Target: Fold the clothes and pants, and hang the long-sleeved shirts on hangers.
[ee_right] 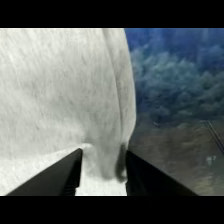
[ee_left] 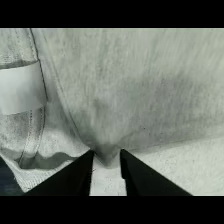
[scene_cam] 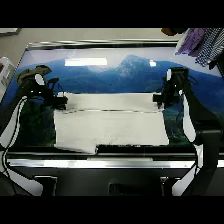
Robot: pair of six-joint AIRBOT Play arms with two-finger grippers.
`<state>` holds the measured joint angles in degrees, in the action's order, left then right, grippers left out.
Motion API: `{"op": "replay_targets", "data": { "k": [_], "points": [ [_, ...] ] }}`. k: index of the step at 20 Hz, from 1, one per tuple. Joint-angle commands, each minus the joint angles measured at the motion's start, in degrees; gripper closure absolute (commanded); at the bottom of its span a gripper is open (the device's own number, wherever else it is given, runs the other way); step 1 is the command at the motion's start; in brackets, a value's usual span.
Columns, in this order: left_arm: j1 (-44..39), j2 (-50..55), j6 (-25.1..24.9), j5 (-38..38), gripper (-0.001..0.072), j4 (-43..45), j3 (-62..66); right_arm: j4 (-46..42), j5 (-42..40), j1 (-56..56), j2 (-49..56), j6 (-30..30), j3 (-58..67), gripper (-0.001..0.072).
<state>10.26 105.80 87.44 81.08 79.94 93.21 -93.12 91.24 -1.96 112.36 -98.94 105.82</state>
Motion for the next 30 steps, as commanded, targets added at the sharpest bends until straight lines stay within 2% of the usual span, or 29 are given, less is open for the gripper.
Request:
{"op": "replay_targets", "data": {
  "k": [1,3,7,10,13,16,19,25,30],
  "points": [
    [0.79,-0.81,0.13,2.38,0.0375,0.81,0.46,3.61,1.7,0.96,-1.55,3.43,-0.02,0.0277],
    [2.91,-3.15,0.9,5.99,0.0375,1.38,-0.02,8.15,1.07,3.69,-5.2,7.32,-0.02,0.0271],
    [13.14,-15.37,0.79,4.76,0.0374,-2.12,-12.7,21.24,0.2,14.93,-14.19,14.1,-6.47,0.0271],
    [24.22,-28.35,-3.65,0.66,0.0376,-12.7,-31.95,28.5,-3.67,21.66,-22.45,17.35,-22.49,0.0272],
    [30.6,-39.76,-8.24,-3.63,0.0377,-18.49,-49.66,29.46,-7.65,22.29,-28.61,19.34,-35.91,0.0272],
    [30.77,-46.66,-9.79,-6.84,0.0377,-19.58,-61.33,32.2,-10.32,21.92,-31.39,20.33,-43.01,0.0272],
    [30.36,-49.35,-14.73,-7.78,0.0377,-26.23,-67.28,33.0,-9.7,21.92,-31.76,20.76,-44.89,0.0273],
    [28.59,-49.53,-21.14,-10.43,0.0378,-30.8,-69.7,34.91,-9.7,21.92,-31.76,20.72,-44.89,0.0291],
    [25.92,-49.33,-23.39,-12.85,0.0378,-31.08,-69.7,35.45,-9.7,21.92,-31.76,20.74,-44.89,0.0291]
  ]
}}
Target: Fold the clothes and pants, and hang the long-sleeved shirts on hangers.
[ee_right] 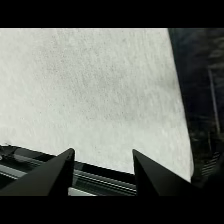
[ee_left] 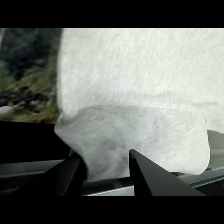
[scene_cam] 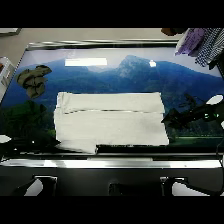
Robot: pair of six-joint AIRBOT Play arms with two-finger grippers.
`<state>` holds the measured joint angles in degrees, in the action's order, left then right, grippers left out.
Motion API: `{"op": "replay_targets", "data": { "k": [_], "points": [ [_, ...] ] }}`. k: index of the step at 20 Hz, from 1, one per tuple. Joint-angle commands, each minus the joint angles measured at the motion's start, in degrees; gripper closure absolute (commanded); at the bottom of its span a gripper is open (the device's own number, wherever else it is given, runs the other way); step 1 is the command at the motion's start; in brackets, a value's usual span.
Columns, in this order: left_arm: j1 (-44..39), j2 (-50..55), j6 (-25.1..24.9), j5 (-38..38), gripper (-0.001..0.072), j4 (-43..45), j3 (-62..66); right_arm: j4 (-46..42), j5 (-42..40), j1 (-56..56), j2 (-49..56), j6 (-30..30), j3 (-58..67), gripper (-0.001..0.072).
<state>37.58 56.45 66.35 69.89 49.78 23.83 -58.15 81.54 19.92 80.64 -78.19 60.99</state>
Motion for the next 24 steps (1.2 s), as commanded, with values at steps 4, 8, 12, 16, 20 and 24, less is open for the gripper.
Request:
{"op": "replay_targets", "data": {
  "k": [4,8,12,16,20,24],
  "points": [
    [-2.69,0.28,-2.93,1.33,0.0378,-0.96,-0.28,0.44,1.97,0.04,-0.04,0.9,-0.07,0.0291],
    [-2.67,-1.9,-1.2,6.75,0.0378,-0.92,-0.28,-0.02,3.63,0.04,-0.31,1.95,-0.07,0.0291],
    [-2.67,-3.41,-0.76,7.21,0.0399,-0.74,-0.31,-1.55,3.43,0.07,-0.83,1.95,-0.07,0.0293],
    [-2.67,-3.41,-0.79,6.08,0.069,-0.79,-0.28,-3.34,4.35,0.48,-0.85,1.86,-0.07,0.0292],
    [-2.67,-3.41,-0.79,5.18,0.069,-0.81,-0.28,-6.23,4.96,5.81,-0.85,0.39,-1.01,0.0288],
    [-2.67,-3.41,-0.79,5.07,0.069,-0.81,-0.28,-6.93,4.2,12.79,-0.85,1.03,-8.72,0.0273]
  ]
}}
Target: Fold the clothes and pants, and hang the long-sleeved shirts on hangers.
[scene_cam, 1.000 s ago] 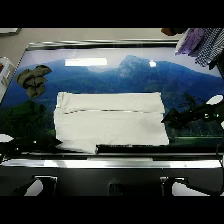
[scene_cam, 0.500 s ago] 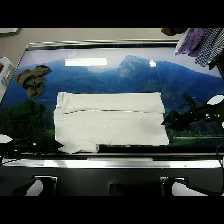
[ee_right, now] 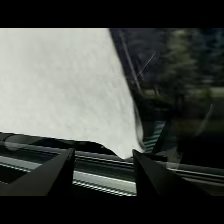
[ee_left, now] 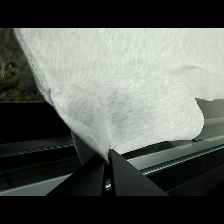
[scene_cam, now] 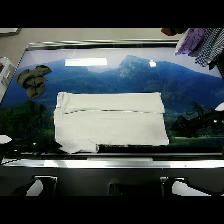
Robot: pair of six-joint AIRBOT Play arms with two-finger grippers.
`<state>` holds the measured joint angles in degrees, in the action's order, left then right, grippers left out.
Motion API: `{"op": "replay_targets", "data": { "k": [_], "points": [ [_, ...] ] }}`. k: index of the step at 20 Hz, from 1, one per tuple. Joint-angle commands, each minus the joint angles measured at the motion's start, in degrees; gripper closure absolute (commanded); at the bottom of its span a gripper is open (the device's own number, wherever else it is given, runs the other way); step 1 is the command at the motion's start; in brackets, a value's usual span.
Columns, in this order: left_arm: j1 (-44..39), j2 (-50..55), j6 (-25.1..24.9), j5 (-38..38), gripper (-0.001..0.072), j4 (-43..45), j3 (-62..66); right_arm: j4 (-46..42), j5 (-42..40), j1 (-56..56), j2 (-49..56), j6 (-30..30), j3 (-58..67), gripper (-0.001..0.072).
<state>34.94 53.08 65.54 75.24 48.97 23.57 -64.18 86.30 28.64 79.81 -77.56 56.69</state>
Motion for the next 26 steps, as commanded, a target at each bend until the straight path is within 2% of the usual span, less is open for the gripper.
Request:
{"op": "replay_targets", "data": {
  "k": [1,8,12,15,16,18,20,22,24,26],
  "points": [
    [-0.02,-0.04,0.02,-0.26,0.069,0.0,-0.02,-1.2,-1.46,4.35,-0.02,1.4,-6.64,0.0235],
    [-0.02,-0.04,-0.22,-0.28,0.069,0.04,0.0,4.87,-9.79,4.24,0.02,4.76,-13.51,0.023],
    [-0.02,-0.04,-0.2,-0.26,0.069,0.04,-0.02,8.72,-10.4,4.24,0.13,7.02,-15.69,0.0236],
    [-0.02,-0.04,-0.15,-0.24,0.069,0.04,0.0,8.83,-9.99,0.87,0.13,8.33,-16.92,0.0351],
    [-0.02,-0.07,-0.13,-0.22,0.069,0.04,0.0,8.94,-10.27,-0.96,0.11,8.2,-16.87,0.0439],
    [-0.02,-0.07,0.48,-0.2,0.069,0.09,0.37,8.98,-9.9,-3.04,0.07,8.0,-16.48,0.0681],
    [0.13,-0.07,4.96,1.49,0.0691,0.55,2.12,7.82,-7.87,-3.19,-0.52,5.55,-15.58,0.068],
    [0.37,-0.48,10.93,6.99,0.0691,2.21,5.11,4.87,-4.98,-3.19,-2.95,1.99,-14.58,0.0681],
    [0.33,-3.02,15.17,11.26,0.0692,4.44,7.82,2.23,-2.58,-3.19,-7.87,-0.55,-14.51,0.0681],
    [0.33,-7.17,19.91,12.26,0.0692,5.51,10.34,2.32,-0.37,-3.21,-13.53,-1.77,-14.51,0.0681]
  ]
}}
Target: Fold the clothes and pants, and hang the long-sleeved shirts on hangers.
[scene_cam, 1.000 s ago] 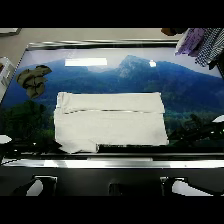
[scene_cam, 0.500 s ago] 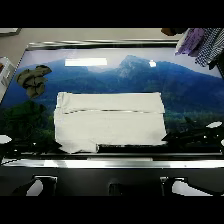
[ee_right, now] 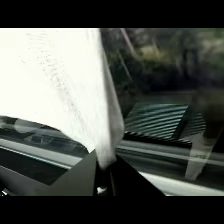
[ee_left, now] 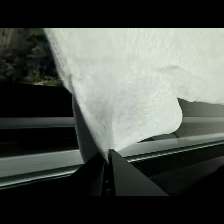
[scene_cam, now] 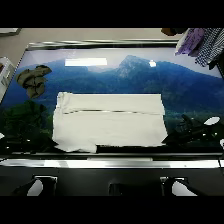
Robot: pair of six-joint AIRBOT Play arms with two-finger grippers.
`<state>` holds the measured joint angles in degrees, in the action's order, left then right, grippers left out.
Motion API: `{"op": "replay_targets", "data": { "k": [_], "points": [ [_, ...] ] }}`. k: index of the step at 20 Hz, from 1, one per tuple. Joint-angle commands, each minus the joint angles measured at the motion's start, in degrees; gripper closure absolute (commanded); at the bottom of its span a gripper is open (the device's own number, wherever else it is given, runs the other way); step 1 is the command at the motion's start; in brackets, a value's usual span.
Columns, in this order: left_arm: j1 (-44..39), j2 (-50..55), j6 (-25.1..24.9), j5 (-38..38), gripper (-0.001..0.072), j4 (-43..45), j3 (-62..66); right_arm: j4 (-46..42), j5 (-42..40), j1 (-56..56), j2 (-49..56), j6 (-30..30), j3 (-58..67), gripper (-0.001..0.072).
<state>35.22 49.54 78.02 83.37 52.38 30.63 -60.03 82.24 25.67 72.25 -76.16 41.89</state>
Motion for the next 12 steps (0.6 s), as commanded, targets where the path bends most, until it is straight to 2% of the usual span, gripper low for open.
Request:
{"op": "replay_targets", "data": {
  "k": [1,3,5,9,12],
  "points": [
    [0.04,-5.01,8.39,4.13,0.0693,2.01,4.96,-0.37,3.85,-0.22,-8.61,-3.17,0.31,0.0681],
    [0.04,-4.17,9.88,3.32,0.0693,1.46,9.22,2.29,1.75,-0.24,-11.78,-3.1,0.76,0.0681],
    [0.02,-0.57,9.86,0.26,0.0693,-2.21,13.44,5.97,-0.74,-0.28,-10.6,-0.83,3.06,0.0681],
    [-1.2,11.39,9.38,-5.05,0.0693,-8.39,21.75,15.15,-6.71,-0.31,-2.84,3.85,11.56,0.0681],
    [-4.66,21.16,8.79,-8.24,0.0693,-11.72,27.8,15.47,-8.33,-4.22,5.46,5.18,19.56,0.0681]
  ]
}}
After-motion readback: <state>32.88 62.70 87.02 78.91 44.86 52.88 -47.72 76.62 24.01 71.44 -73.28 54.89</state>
